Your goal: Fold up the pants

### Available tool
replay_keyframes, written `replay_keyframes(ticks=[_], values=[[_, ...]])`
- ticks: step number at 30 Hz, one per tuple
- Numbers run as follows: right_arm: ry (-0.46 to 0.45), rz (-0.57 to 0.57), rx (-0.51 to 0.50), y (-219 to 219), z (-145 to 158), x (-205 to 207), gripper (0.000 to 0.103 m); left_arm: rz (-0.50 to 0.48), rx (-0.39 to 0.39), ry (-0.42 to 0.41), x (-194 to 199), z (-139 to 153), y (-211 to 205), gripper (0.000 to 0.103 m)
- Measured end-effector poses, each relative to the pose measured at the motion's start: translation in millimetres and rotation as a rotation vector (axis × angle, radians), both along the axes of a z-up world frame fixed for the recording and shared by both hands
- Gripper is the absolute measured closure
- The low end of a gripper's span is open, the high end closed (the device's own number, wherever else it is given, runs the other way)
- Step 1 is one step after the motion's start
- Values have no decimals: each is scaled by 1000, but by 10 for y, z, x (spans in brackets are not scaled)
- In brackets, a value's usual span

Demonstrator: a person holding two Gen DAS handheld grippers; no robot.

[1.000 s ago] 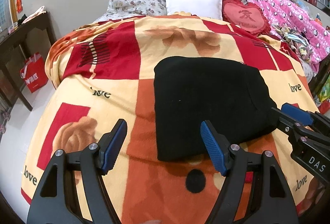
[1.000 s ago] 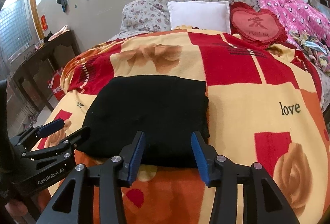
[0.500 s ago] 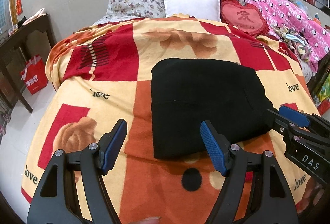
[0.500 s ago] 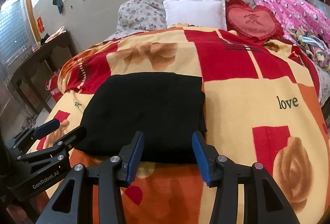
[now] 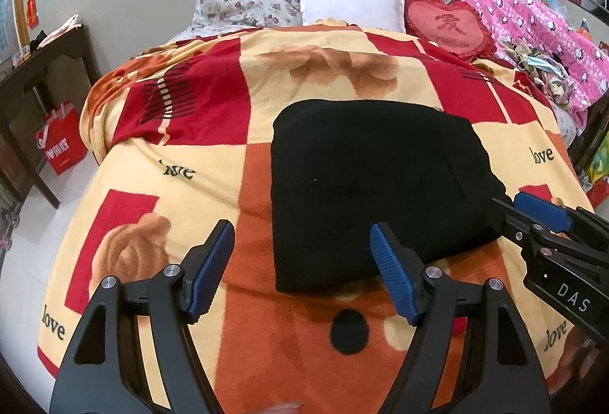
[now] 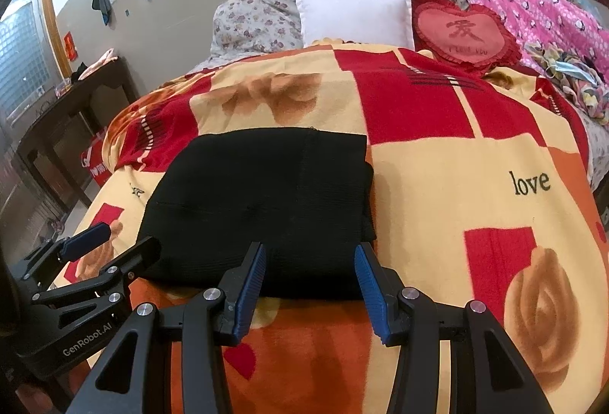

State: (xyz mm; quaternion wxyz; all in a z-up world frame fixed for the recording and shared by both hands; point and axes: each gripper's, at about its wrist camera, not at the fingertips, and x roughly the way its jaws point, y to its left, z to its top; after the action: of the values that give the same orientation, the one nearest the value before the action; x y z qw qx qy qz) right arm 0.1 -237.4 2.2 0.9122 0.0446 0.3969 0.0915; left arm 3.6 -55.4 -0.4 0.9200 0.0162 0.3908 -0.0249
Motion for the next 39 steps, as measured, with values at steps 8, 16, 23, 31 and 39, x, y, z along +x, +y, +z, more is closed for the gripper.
replay_keyframes(ticks=[8, 16, 23, 31, 39], values=[[5, 7, -10, 36, -9, 15, 56, -2, -6, -1, 6, 9, -7, 29], [4, 13, -13, 58, 0, 18, 56, -3, -3, 2, 9, 15, -3, 29], [5, 17, -12, 70, 7, 25, 56, 5, -7, 1, 16, 30, 20, 29], [4, 18, -12, 75, 11, 26, 56, 4, 0, 0, 3, 25, -3, 29], [5, 20, -13, 78, 12, 28, 56, 6, 0, 1, 1, 27, -8, 29]])
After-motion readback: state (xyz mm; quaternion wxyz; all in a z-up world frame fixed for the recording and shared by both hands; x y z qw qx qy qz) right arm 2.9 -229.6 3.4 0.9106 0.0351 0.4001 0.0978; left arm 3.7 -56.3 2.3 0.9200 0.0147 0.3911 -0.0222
